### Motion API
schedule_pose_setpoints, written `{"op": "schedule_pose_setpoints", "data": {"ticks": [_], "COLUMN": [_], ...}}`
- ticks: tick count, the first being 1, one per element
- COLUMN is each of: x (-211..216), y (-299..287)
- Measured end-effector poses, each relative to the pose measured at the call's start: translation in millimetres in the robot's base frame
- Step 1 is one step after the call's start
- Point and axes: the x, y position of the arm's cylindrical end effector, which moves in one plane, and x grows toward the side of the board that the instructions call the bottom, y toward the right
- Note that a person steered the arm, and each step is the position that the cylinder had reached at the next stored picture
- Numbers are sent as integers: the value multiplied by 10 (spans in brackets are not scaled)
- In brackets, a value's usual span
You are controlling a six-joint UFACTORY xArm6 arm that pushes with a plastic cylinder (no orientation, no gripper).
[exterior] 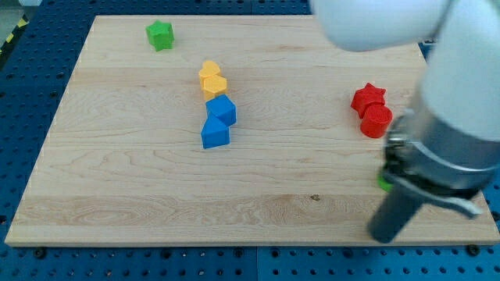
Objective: Move the green circle to the bottom left of the red circle
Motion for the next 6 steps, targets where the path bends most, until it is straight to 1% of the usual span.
{"op": "schedule_pose_setpoints", "data": {"ticks": [1, 2, 4, 6], "x": [-12, -16, -32, -148], "y": [812, 1308, 1344, 1329]}}
